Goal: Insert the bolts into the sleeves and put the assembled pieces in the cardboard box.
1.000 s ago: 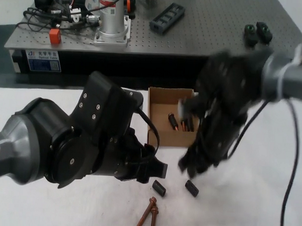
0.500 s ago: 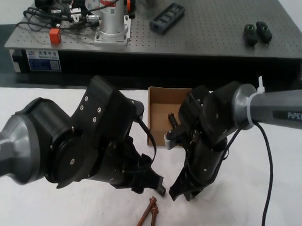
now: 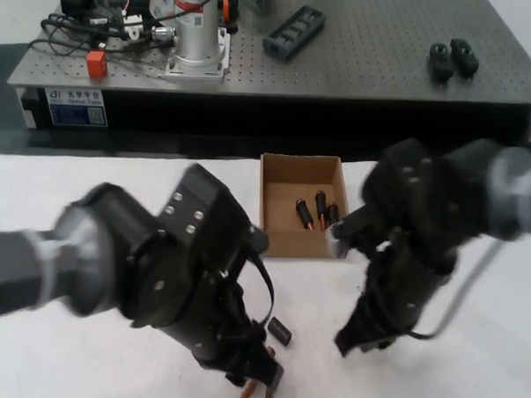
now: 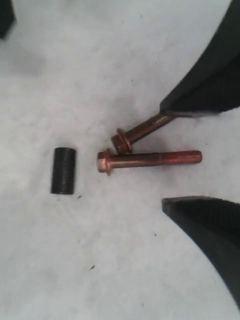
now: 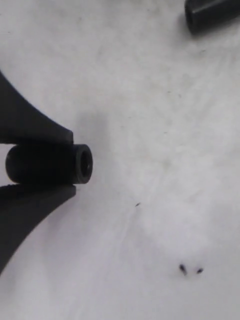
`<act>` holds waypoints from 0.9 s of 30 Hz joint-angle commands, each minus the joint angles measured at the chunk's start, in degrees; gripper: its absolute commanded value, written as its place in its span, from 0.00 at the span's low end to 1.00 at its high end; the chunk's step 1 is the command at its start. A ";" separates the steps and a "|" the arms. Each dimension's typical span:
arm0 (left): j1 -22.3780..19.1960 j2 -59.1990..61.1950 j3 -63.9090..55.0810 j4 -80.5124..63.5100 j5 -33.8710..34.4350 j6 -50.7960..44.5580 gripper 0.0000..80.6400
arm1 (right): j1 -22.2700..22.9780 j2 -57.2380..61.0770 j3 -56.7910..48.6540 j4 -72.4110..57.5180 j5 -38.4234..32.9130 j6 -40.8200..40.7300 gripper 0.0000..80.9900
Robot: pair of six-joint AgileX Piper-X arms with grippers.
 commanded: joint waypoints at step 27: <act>-2.13 13.78 -10.13 3.99 -3.17 6.03 0.29 | -2.73 -32.70 19.96 0.36 -1.97 4.65 0.03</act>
